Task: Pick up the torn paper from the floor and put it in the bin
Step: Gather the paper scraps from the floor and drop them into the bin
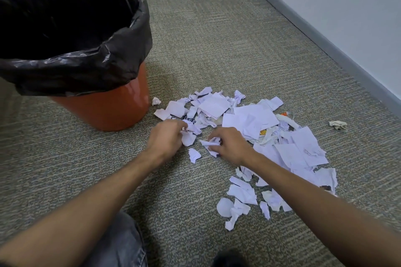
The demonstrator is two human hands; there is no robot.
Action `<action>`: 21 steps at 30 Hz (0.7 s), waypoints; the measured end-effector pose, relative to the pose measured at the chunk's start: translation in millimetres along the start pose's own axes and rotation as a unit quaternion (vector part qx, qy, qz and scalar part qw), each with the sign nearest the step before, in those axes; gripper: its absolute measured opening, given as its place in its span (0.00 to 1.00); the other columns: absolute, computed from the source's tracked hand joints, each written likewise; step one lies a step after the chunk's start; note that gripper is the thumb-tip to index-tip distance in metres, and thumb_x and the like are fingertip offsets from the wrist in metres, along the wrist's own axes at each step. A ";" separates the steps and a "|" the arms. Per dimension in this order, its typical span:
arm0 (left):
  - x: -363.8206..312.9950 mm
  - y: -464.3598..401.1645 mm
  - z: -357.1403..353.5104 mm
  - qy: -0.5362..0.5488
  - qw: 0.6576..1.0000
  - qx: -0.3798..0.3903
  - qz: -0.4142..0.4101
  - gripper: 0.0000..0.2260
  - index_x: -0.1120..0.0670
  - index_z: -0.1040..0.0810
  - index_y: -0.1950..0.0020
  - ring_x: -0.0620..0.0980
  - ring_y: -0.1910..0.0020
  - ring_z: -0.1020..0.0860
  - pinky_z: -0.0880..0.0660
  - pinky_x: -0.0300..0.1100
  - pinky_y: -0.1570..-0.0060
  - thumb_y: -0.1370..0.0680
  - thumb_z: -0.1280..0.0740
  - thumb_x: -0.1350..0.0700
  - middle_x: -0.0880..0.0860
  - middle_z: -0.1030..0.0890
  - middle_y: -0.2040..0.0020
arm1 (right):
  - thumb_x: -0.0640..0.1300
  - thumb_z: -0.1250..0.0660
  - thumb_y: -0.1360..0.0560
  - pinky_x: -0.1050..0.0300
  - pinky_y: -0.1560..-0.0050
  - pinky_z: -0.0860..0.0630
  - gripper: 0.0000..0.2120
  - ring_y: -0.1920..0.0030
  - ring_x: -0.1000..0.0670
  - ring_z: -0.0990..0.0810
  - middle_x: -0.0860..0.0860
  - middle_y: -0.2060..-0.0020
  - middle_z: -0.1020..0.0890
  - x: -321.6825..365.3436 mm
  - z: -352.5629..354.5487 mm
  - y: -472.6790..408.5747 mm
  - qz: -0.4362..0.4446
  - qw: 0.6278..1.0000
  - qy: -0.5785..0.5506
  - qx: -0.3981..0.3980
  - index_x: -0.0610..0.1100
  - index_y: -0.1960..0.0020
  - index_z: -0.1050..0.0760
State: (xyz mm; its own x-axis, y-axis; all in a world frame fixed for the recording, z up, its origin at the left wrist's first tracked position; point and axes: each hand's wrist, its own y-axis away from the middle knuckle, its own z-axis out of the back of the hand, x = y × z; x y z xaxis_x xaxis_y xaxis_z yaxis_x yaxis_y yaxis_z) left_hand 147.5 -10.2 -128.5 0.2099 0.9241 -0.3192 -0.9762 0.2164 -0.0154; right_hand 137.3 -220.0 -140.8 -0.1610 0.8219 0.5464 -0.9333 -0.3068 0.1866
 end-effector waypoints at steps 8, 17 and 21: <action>-24.4 -2.5 65.9 0.045 0.992 -0.114 -0.041 0.15 0.51 0.19 0.42 0.55 0.47 0.20 0.25 0.46 0.53 0.26 0.34 0.62 0.50 0.16 0.46 | 0.43 0.24 0.29 0.61 0.63 0.22 0.08 0.67 0.57 0.18 0.54 0.60 0.17 50.3 72.4 10.7 0.021 0.971 -0.187 -0.147 0.44 0.51 0.18; -22.4 6.4 216.3 0.110 0.936 -0.323 -0.083 0.10 0.53 0.17 0.50 0.55 0.55 0.18 0.21 0.50 0.57 0.29 0.32 0.60 0.52 0.15 0.55 | 0.41 0.24 0.29 0.58 0.59 0.18 0.06 0.60 0.50 0.15 0.46 0.58 0.14 169.4 171.2 -0.3 0.150 0.935 -0.247 -0.205 0.42 0.52 0.17; 11.6 8.4 277.1 0.132 0.915 -0.381 -0.009 0.09 0.51 0.17 0.53 0.54 0.58 0.19 0.22 0.47 0.57 0.31 0.33 0.58 0.51 0.15 0.59 | 0.44 0.23 0.30 0.49 0.56 0.17 0.09 0.62 0.52 0.19 0.42 0.60 0.15 230.8 189.9 -35.5 0.195 0.933 -0.230 -0.196 0.39 0.55 0.17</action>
State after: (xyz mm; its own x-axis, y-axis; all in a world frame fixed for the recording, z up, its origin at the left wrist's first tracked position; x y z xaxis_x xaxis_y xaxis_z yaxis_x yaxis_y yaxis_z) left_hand 156.9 89.6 130.2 0.3046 0.7921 -0.5289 -0.7490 -0.1438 -0.6467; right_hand 194.2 -110.6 133.7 -0.4431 0.3632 0.8196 -0.8923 -0.2662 -0.3645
